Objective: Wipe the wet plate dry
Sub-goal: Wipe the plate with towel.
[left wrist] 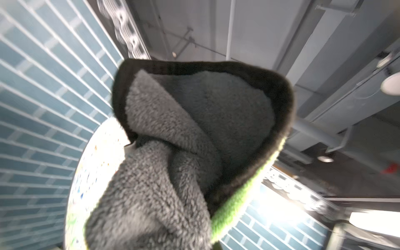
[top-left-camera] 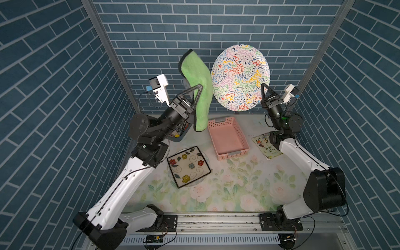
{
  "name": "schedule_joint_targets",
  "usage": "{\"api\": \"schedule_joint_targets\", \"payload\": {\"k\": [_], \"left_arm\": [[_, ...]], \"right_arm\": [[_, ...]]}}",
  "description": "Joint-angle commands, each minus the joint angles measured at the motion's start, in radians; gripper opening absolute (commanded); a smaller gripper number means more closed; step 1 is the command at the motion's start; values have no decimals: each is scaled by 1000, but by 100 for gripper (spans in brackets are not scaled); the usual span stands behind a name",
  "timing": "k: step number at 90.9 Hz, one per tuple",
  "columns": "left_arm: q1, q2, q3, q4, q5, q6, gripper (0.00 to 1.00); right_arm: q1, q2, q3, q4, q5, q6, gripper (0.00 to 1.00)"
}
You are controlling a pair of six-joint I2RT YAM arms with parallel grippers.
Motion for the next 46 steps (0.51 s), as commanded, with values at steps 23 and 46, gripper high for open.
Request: {"api": "schedule_joint_targets", "payload": {"k": [23,46], "left_arm": [[1,204,83,-521,-361,420,0],[39,300,175,-676,-535,429,0]], "right_arm": [[145,-126,38,-239,50,-349,0],[264,-156,3,-280,37,-407,0]]}}
